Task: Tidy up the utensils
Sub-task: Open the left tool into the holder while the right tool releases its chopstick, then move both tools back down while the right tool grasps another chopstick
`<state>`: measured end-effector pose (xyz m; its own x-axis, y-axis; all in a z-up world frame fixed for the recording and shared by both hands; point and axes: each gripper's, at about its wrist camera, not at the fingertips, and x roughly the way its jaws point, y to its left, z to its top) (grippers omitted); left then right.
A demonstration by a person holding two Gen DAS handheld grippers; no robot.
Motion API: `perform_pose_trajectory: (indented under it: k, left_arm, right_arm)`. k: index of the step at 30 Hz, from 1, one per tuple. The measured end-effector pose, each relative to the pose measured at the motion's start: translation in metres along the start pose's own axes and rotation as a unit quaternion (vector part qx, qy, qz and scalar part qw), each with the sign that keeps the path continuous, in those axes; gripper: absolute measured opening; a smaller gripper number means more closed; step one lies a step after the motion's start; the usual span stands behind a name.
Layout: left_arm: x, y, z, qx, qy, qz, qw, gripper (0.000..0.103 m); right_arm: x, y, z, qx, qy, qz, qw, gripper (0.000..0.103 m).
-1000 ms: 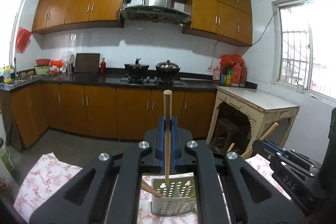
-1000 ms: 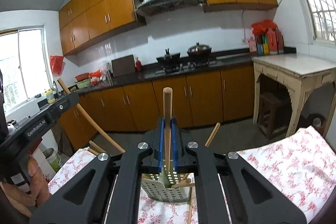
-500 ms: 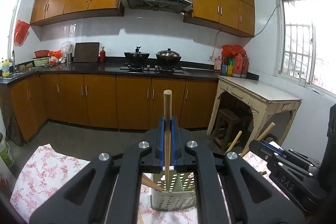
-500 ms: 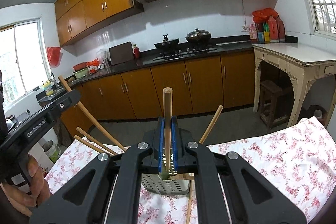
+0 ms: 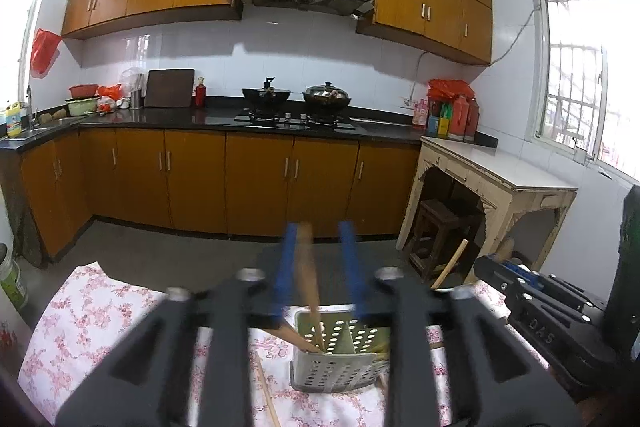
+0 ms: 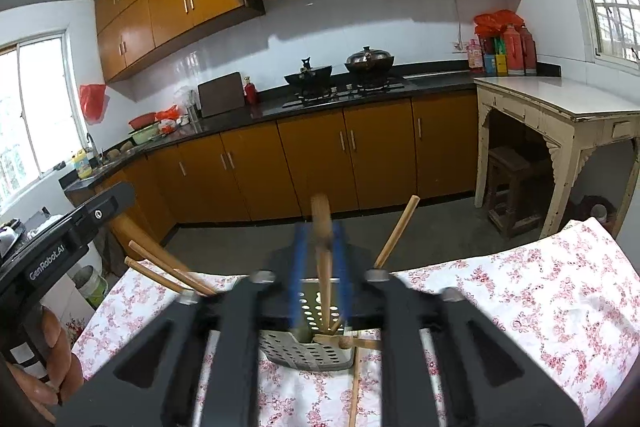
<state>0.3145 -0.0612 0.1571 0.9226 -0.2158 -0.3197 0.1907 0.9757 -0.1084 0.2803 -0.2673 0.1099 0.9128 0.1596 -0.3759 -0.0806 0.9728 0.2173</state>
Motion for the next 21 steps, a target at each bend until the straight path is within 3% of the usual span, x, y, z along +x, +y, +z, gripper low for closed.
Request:
perform_pose_trajectory:
  k: [1,10,21]
  left_arm:
    - [-0.001,0.002,0.000,-0.001,-0.002,0.001,1.0000,0.036]
    - [-0.023,0.005,0.000,0.002,-0.010,0.011,0.9999,0.036]
    - [-0.083,0.018,-0.012,0.015,-0.021,0.044,0.9987,0.039]
  right_arm:
    - [-0.002,0.001,0.000,0.000,-0.005,-0.002,1.000,0.032]
    - [-0.023,0.006,0.005,-0.006,-0.023,-0.002,1.000,0.032]
    - [-0.080,0.000,-0.013,-0.010,-0.049,0.001,0.999,0.032]
